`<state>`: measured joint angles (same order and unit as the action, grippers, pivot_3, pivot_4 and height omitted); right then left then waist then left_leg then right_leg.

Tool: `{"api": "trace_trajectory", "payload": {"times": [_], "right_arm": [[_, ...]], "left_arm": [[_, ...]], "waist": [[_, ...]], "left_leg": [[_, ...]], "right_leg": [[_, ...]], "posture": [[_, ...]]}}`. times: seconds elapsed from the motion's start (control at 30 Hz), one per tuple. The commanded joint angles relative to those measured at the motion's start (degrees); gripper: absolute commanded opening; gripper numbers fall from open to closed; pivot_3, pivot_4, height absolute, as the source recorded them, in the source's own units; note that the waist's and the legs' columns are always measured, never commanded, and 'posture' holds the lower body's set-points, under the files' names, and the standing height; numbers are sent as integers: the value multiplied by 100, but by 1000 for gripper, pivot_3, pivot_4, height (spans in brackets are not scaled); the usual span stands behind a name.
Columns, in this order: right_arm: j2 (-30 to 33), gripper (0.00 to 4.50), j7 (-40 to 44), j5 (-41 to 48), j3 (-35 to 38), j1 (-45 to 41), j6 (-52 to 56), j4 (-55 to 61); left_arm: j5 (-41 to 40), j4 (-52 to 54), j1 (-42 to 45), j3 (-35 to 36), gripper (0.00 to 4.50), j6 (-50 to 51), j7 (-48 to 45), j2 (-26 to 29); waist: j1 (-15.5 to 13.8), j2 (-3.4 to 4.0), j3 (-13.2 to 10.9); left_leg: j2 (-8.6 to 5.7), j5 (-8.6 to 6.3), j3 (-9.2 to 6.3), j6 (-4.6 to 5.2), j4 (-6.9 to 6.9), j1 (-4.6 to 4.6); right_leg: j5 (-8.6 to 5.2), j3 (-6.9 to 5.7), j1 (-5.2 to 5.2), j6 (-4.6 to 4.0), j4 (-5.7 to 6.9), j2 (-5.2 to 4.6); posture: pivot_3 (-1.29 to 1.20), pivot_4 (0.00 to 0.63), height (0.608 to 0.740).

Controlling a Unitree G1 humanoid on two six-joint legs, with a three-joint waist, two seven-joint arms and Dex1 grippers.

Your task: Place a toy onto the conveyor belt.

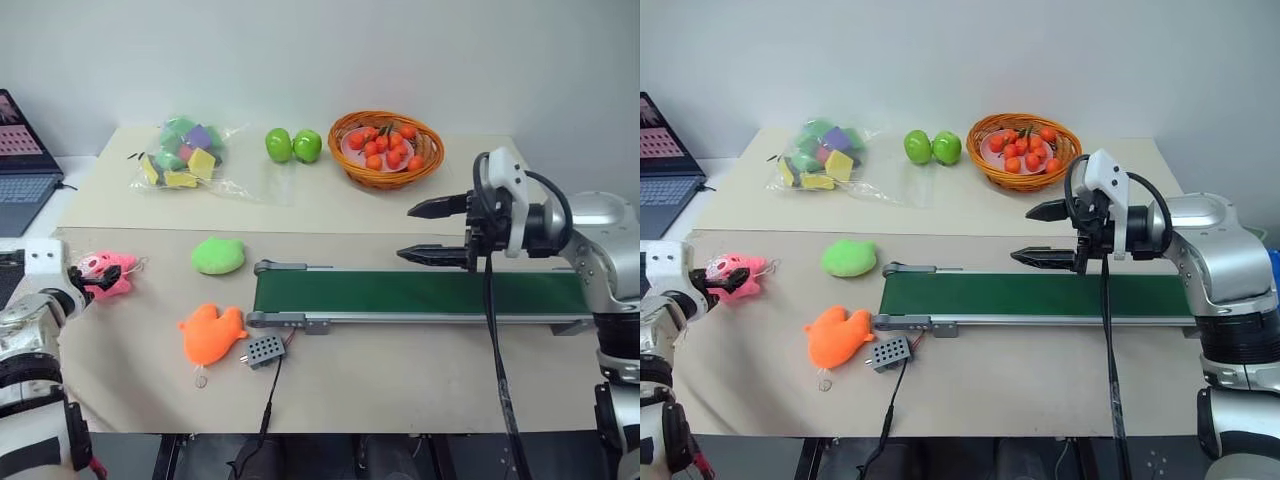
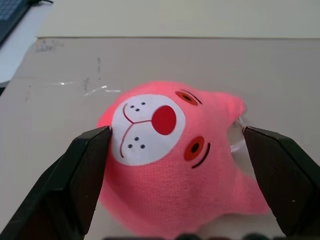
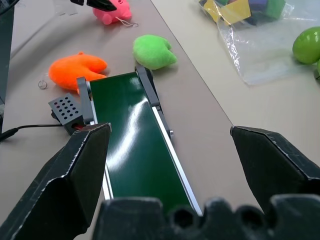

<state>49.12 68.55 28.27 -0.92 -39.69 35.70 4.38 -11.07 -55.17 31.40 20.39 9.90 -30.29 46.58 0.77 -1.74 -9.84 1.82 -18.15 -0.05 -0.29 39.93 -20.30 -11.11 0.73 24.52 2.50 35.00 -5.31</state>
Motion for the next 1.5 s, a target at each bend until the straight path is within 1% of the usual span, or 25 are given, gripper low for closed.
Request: {"api": "trace_trajectory", "payload": {"times": [0.03, 0.1, 0.2, 0.23, 0.27, 0.3, 0.37, 0.4, 0.43, 0.47, 0.57, 0.67, 0.73, 0.9, 1.03, 1.17, 1.27, 1.37, 1.5], "right_arm": [[145, 4500, -16, 81, 293, -60, -38, 186], [160, 4500, -35, 87, 321, 12, -38, 230], [166, 4500, -57, 89, 331, 56, -34, 259], [167, 4500, -61, 88, 336, 64, -30, 273], [164, 4500, -70, 79, 340, 60, -32, 282], [170, 4500, -73, 62, 339, 61, -43, 291], [179, 4500, -78, 40, 334, 62, -63, 297], [182, 4500, -80, 37, 333, 65, -66, 300], [179, 4500, -83, 33, 331, 64, -69, 295], [173, 4500, -85, 32, 329, 60, -66, 286], [149, 4500, -97, -13, 296, 71, -105, 226], [139, 4500, -89, -35, 276, 72, -129, 195], [141, 4500, -86, -35, 290, 92, -128, 196], [163, 4500, -87, -70, 318, 185, -172, 146], [69, 4500, -155, -170, 221, 155, -230, 22], [-51, 4500, -159, -159, 172, 164, -220, 70], [-96, 4500, -159, -179, 182, 170, -196, 95], [-73, 4500, -183, -136, 266, 267, -147, 193], [-61, 4500, -233, -67, 315, 340, -38, 325]], "left_arm": [[68, -282, 141, -42, 4477, -144, 14, 57], [36, -392, 177, -8, 4477, -105, 49, 43], [9, -472, 215, 17, 3726, -121, 68, 27], [-13, -490, 228, 38, 3577, -132, 72, 19], [7, -512, 239, 34, 3093, -167, 124, 29], [-6, -545, 257, 62, 2807, -180, 185, 35], [1, -597, 277, 67, 2040, -228, 250, 57], [-6, -614, 286, 66, 1784, -236, 246, 62], [-9, -630, 295, 65, 1272, -247, 247, 66], [-7, -651, 307, 66, 1078, -258, 266, 76], [2, -702, 359, 80, 49, -284, 341, 132], [7, -605, 419, 101, 49, -429, 399, 218], [29, -345, 413, 98, 49, -541, 383, 340], [-138, 755, 301, 228, 49, -511, 118, 596], [-341, 1888, 140, 52, 49, -15, -507, 580], [-642, 3483, -29, -442, 49, 687, -1236, 460], [-746, 4200, -30, -696, 49, 1091, -1468, 413], [-918, 5069, 127, -1178, 49, 1478, -1829, 297], [-765, 5445, 316, -1651, 49, 1579, -2052, 185]], "waist": [[7, 0, 0], [4, 0, 0], [2, 0, 0], [1, 0, 0], [-1, 0, 0], [-2, 0, 0], [-2, 0, 0], [-1, 0, 0], [-1, 0, 0], [-1, 0, 0], [-1, 0, 0], [-1, 0, 0], [1, 0, 0], [0, -7, 2], [-16, -5, 2], [-10, -5, 2], [-14, -6, 2], [-6, -6, 2], [1, -6, 2]], "left_leg": [[0, 0, 0, 0, 0, 0], [1, 0, 0, 0, 0, 0], [1, 0, 0, 0, 1, 1], [1, 0, 0, 0, 1, 1], [1, 0, 0, 0, 1, 1], [1, 0, 0, 0, 1, 0], [1, 0, 0, 0, 0, 0], [1, 0, 0, 0, 0, 0], [1, 0, 0, 0, 0, 0], [1, 0, 0, 0, 0, 1], [1, 0, 0, -1, 1, 1], [1, 0, 0, -1, 0, 2], [1, 0, 0, -1, 1, 1], [2, 1, -1, -2, 1, -4], [1, 1, -1, -2, 0, -2], [1, 1, 0, -3, 1, -3], [2, 1, -2, -3, 2, -7], [2, 0, -2, -1, 1, -7], [1, 0, -1, -1, 2, -5]], "right_leg": [[0, 0, 0, 0, 0, 0], [0, 0, 0, 0, 0, 0], [0, 0, 0, 0, 2, -1], [0, 0, 0, 0, 2, -1], [0, 0, 0, 0, 2, -1], [0, 0, 0, 0, 2, -1], [0, 0, 0, 0, 2, -1], [0, 0, 0, 0, 2, -1], [0, 0, 0, 0, 2, -1], [0, 0, 0, 0, 2, -1], [0, 0, 0, 0, 3, -1], [0, 0, 0, 0, 3, -1], [0, 0, 0, 0, 3, -1], [0, -3, 2, 0, 2, -2], [0, -2, 1, 0, 2, -5], [0, -1, 1, 0, 2, -3], [0, -1, 1, 0, 2, -2], [0, 2, 2, 0, 0, -1], [0, 5, 1, 0, 0, 0]], "posture": [[0, 150, 738], [0, 150, 738], [0, 150, 738], [0, 150, 738], [0, 150, 738], [0, 150, 738], [0, 150, 738], [0, 150, 738], [0, 150, 738], [0, 150, 738], [0, 150, 738], [0, 150, 738], [0, 150, 738], [0, 150, 738], [0, 150, 738], [0, 150, 738], [0, 150, 738], [0, 150, 738], [0, 150, 738]]}}
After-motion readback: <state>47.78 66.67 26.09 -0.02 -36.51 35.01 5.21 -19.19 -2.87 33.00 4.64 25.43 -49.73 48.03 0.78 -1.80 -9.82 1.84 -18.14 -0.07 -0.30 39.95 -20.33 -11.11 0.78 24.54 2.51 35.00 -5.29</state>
